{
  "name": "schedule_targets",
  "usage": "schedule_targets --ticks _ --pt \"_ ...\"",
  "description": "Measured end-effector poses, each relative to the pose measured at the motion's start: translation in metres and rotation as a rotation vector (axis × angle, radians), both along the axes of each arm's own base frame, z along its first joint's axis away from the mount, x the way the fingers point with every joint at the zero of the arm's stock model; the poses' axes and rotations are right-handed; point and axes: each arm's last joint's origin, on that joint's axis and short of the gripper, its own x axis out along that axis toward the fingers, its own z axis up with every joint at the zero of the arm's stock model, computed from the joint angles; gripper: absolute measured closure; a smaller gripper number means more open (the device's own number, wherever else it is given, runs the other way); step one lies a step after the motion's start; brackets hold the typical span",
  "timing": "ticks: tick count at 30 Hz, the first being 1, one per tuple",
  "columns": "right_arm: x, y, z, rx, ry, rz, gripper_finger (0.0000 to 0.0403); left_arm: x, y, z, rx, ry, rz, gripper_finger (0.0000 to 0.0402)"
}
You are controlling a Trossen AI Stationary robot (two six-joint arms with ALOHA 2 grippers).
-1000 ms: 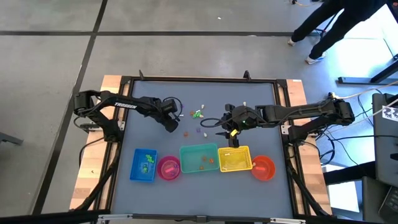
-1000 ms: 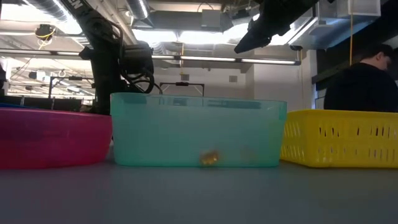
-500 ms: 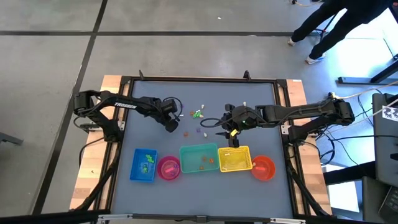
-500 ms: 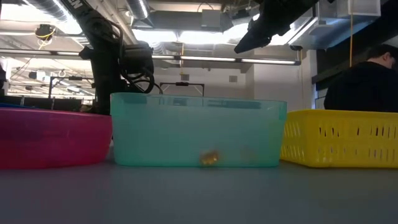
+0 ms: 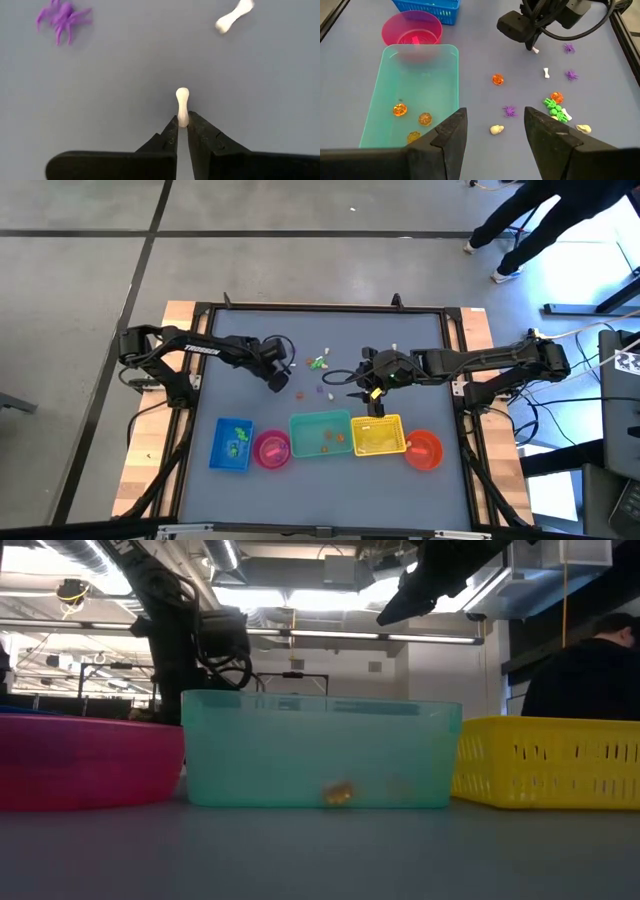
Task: Sort Halloween decoration
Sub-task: Put the white bone toy into the yellow bin
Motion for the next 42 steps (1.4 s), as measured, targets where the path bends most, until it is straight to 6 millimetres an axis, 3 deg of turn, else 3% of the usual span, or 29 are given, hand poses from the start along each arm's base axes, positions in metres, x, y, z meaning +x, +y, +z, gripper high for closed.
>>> schedule_targets --ticks 10,22,27,35,42 --pt "0.000 0.000 0.000 0.000 -0.001 0.001 0.0210 0.017 -0.004 0.006 0.000 -0.177 -0.049 0.0390" --pt "0.000 0.000 0.000 0.000 -0.001 0.001 0.0210 0.062 -0.023 0.041 0.041 -0.734 -0.126 0.0390" --pt "0.001 0.000 0.001 -0.002 -0.014 0.002 0.0210 0.073 -0.045 0.055 0.084 -0.885 -0.146 0.0390" --pt "0.004 0.000 0.006 0.000 -0.072 0.003 0.0210 0.085 -0.096 0.070 0.099 -0.970 -0.164 0.0390" --pt "0.007 0.000 0.009 -0.004 -0.121 0.007 0.0210 0.118 -0.131 0.076 0.115 -0.987 -0.262 0.0390"
